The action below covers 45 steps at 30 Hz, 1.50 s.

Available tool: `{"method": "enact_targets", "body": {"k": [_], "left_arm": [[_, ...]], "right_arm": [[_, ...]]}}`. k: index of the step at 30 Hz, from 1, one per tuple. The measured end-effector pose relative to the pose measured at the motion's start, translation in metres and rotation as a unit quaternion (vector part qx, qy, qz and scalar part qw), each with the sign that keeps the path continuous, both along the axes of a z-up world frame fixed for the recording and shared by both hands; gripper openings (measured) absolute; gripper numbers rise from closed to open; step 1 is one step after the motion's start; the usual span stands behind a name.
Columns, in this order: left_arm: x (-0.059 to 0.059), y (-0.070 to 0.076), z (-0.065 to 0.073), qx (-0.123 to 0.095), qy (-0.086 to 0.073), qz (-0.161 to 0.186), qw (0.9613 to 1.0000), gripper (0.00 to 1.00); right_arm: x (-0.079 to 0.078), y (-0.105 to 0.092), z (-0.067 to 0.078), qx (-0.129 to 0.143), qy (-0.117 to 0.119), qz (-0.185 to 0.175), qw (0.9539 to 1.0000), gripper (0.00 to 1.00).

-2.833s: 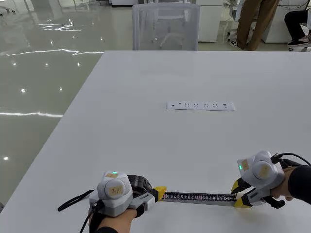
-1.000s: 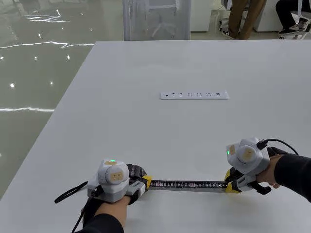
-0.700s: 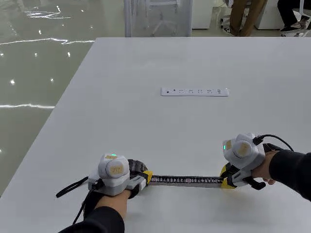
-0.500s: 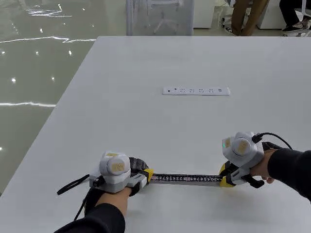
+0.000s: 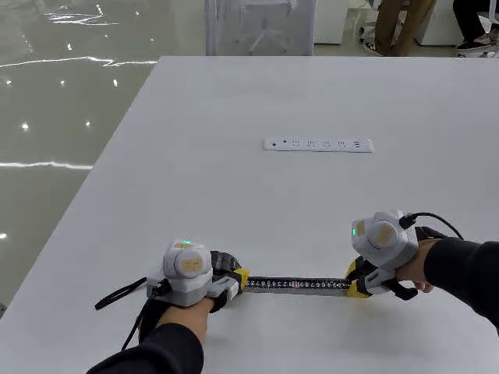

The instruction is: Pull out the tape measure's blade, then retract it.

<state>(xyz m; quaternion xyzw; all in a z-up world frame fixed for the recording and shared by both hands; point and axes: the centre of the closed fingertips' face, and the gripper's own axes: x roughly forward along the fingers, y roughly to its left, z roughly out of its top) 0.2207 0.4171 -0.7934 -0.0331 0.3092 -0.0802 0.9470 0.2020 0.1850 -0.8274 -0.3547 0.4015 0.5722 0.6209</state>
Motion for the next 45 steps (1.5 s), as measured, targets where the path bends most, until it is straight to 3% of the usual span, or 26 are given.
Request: {"method": "enact_targets", "body": {"k": [10,45], "left_arm": [[0.000,0.000,0.000,0.000,0.001,-0.001,1.0000,0.60],[0.000,0.001,0.000,-0.015,0.002,-0.004,0.9999,0.59]], "right_arm": [[0.000,0.008,0.000,-0.001,0.006,0.005,1.0000,0.11],[0.001,0.032,0.000,0.021,-0.005,0.004,0.9998,0.12]]}}
